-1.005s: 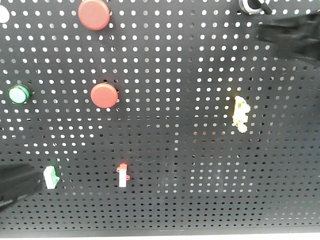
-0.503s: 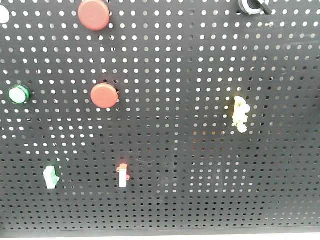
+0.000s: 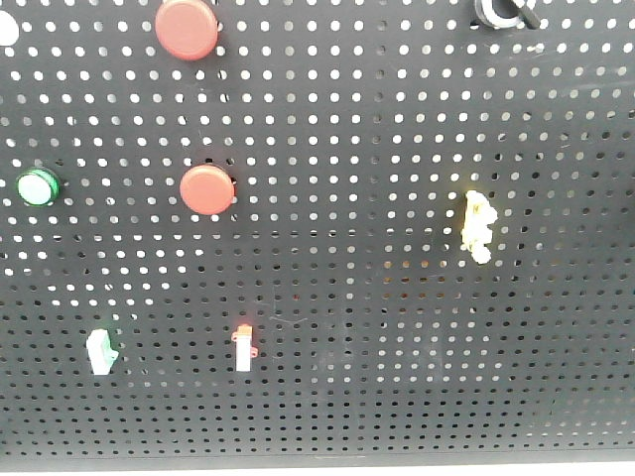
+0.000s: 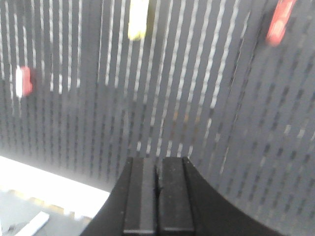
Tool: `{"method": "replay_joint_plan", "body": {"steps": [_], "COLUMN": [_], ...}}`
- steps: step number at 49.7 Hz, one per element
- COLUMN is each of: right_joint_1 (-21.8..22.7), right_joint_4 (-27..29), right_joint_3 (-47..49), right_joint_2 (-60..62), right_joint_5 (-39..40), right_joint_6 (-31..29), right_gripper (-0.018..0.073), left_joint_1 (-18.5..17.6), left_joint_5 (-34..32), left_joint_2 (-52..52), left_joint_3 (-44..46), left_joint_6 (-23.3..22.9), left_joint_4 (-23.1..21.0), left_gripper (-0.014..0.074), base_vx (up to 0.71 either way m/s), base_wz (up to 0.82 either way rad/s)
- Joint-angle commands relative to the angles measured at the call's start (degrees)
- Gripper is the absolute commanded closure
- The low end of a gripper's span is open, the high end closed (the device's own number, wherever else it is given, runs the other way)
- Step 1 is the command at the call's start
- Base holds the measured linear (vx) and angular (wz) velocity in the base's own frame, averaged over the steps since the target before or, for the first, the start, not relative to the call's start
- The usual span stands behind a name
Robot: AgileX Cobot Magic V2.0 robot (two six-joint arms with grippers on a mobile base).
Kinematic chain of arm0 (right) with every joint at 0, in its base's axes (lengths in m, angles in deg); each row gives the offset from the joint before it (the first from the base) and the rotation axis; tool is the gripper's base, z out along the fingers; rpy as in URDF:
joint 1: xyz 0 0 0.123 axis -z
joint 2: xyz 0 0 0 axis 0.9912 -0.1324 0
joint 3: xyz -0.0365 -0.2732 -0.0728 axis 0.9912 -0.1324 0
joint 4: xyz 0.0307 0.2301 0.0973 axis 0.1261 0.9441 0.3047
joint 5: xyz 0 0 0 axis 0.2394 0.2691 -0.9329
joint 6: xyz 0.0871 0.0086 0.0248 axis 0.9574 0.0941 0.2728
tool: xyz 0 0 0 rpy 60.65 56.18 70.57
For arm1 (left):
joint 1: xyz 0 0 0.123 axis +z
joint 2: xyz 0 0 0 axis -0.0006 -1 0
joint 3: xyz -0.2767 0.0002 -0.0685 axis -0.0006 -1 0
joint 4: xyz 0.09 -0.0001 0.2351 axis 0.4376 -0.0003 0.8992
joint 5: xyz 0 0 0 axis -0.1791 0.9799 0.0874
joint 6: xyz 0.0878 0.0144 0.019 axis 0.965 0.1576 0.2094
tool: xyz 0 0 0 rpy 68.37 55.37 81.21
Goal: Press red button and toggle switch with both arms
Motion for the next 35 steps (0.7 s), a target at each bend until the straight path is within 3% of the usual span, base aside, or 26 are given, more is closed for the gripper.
{"method": "replay_joint_plan", "body": {"steps": [1, 22, 26, 35], "right_joint_1": [0.36, 0.36, 0.36, 0.36], "right_joint_4": [0.42, 0.42, 0.42, 0.42], "right_joint_3": [0.59, 0.12, 0.12, 0.12], "right_joint_2": [-0.79, -0.79, -0.79, -0.79], "right_joint_5": [4.58, 4.43, 4.43, 4.43], "right_joint_6": [-0.04, -0.10, -0.10, -0.10], "right_gripper": [0.0562, 0.0562, 0.0562, 0.0562], "left_joint_1": [0.07, 0.56, 4.21, 14.98], "left_joint_5": [-3.32, -4.60, -9.55, -21.17], "left_joint_2": [-0.59, -0.35, 0.87, 6.35], "left_joint_3": [1.47, 0.06, -2.69, -13.73], "left_joint_6": [-0.53, 0.10, 1.93, 1.82], "left_joint_4": [-0.74, -0.07, 3.53, 3.90], "left_gripper": [0.0595, 0.0595, 0.0595, 0.0595], "base_vx": [0.00, 0.00, 0.00, 0.00], "base_wz": [0.00, 0.00, 0.00, 0.00]}}
